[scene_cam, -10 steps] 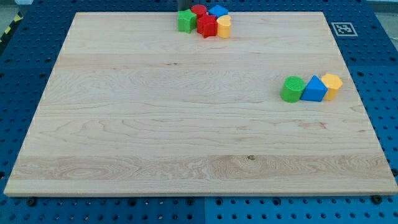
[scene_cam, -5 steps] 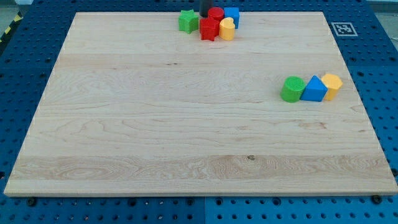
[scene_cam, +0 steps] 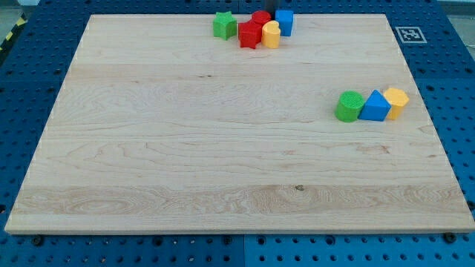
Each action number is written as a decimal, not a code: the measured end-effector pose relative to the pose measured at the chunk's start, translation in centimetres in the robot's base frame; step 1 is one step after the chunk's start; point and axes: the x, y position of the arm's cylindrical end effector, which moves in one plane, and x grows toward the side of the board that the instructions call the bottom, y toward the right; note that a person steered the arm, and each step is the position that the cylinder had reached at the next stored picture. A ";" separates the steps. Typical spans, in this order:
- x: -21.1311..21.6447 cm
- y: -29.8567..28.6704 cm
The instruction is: Move red circle along with red star to the center
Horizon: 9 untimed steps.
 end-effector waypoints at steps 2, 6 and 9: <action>4.1 -4.5; 10.8 -7.1; 12.7 -9.2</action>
